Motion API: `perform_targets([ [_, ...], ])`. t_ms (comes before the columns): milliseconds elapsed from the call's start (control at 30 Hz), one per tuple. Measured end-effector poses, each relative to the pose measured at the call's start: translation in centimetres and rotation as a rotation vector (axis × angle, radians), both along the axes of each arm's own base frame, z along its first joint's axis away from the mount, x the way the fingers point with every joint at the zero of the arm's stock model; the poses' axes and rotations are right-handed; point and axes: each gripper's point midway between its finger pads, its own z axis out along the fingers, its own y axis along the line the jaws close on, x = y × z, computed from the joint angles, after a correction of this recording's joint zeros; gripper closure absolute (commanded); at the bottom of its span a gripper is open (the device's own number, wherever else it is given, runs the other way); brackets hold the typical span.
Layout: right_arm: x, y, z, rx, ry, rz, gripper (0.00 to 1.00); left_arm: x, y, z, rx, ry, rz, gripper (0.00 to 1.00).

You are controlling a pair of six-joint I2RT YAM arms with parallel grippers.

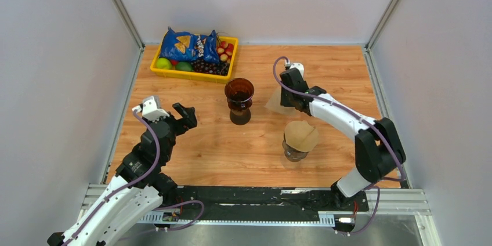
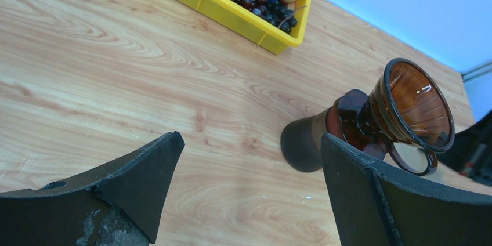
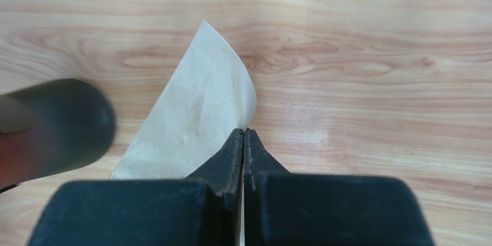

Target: Place the coffee filter in the dripper

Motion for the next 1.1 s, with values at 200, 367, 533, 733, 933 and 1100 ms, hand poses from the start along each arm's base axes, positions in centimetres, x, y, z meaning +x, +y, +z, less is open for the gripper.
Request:
perform_targets([
  [200, 0.5, -0.6, 8.3, 0.051, -0.201, 0.010, 1.00, 0.0, -0.7, 0.3, -0.017, -0.010, -0.034, 0.00],
  [367, -0.7, -0.9, 14.9, 0.118, -0.349, 0.058, 1.00, -0.1, -2.2, 1.7, -0.061, -0.055, -0.115, 0.00],
  [533, -3.8, 1.4, 20.2, 0.201, -0.469, 0.222, 1.00, -0.4, -6.2, 5.0, -0.132, -0.137, -0.323, 0.00],
  [733, -8.0, 5.7, 23.8, 0.281, -0.564, 0.445, 1.00, -1.1, -13.1, 11.2, -0.224, -0.246, -0.669, 0.00],
  [933, -9.6, 7.6, 24.7, 0.313, -0.588, 0.525, 0.99, -0.3, -18.2, 12.7, -0.270, -0.243, -0.880, 0.00],
  [1100, -10.6, 8.8, 24.9, 0.336, -0.588, 0.570, 0.98, 0.6, -21.3, 10.4, -0.300, -0.149, -0.982, 0.06],
])
